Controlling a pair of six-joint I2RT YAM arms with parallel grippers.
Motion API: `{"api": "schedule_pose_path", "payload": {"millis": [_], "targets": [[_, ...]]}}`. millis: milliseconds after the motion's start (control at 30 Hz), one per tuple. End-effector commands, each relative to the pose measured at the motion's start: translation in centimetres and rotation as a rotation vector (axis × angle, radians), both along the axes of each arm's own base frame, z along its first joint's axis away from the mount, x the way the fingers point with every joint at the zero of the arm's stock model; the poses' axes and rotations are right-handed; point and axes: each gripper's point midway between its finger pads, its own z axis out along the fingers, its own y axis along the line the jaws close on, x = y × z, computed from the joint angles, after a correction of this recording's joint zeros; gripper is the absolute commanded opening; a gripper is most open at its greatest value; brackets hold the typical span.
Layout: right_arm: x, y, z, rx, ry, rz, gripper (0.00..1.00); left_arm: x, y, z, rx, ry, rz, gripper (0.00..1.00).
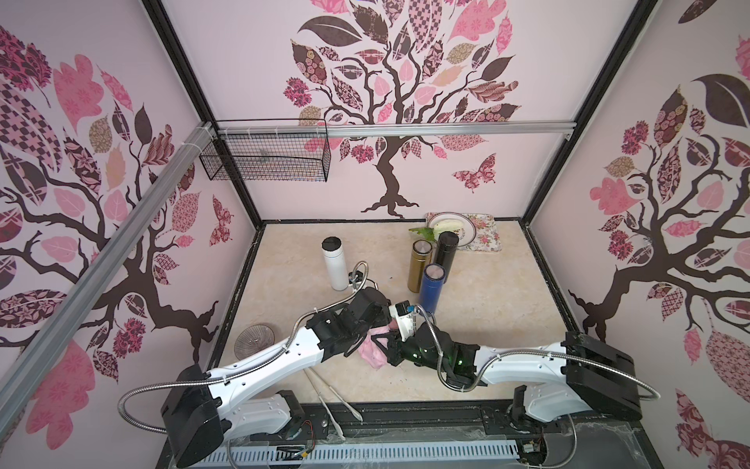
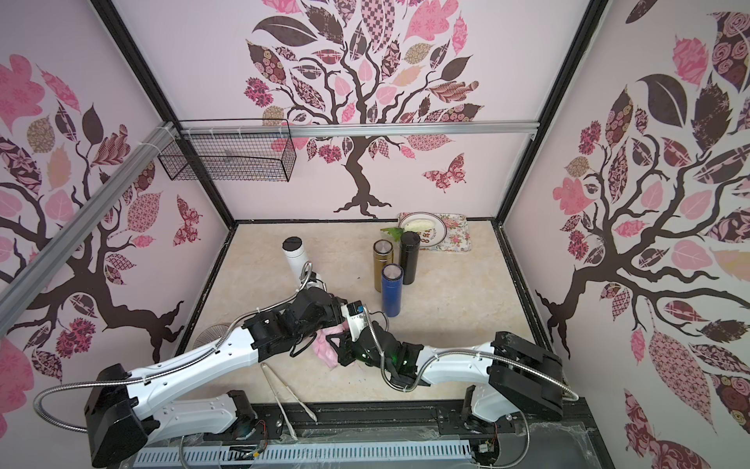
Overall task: Wipe the surface of the thermos
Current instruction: Wipe the dirt from the surface of the thermos.
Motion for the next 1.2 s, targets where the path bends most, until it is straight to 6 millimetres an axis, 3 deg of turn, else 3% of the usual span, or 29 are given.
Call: {"api": "schedule_pose_path", "payload": {"millis": [0, 133, 233, 367, 600, 700, 800, 967, 1033, 1167], "targets": [[3.4, -6.5, -7.0, -0.183, 0.094, -0.315, 0.00, -1.8, -0.8, 0.5, -0.045, 0.027, -0.072, 0.00], [2.4, -9.6, -9.5, -0.233, 0.152, -0.376, 0.00, -1.8, -0.8, 0.6, -0.037, 0.024, -0.077, 0.00], [2.0, -10.5, -9.3, -0.228, 0.148, -0.376, 0.00, -1.7, -1.0, 0.8, -0.029, 0.018, -0.096, 0.00], [1.8, -8.2, -5.4, -0.153, 0.078, -0.265, 0.00, -1.9, -1.6, 1.4, 0.036, -0.013, -0.198, 0.00], [-0.1, -2.3, 2.5, 0.080, 0.018, 0.002, 0.00, -2.0, -1.8, 2.6, 0.230, -0.079, -0.384, 0.00], [-0.8, -1.2, 4.2, 0.144, 0.019, 0.060, 0.00, -2.0, -1.9, 2.7, 0.237, -0.118, -0.409, 0.00], [-1.1, -1.3, 2.0, 0.114, 0.072, 0.063, 0.00, -2.4, -2.1, 2.7, 0.237, -0.137, -0.455, 0.00], [-0.6, -5.6, -7.2, -0.087, 0.256, -0.112, 0.00, -2.6, -1.5, 2.7, 0.265, -0.175, -0.475, 0.00], [-0.6, -6.6, -8.1, -0.113, 0.266, -0.140, 0.00, -2.5, -1.3, 2.6, 0.286, -0.179, -0.477, 0.00], [-0.2, -7.4, -7.0, -0.114, 0.229, -0.170, 0.00, -2.3, -1.1, 1.9, 0.322, -0.154, -0.471, 0.00]]}}
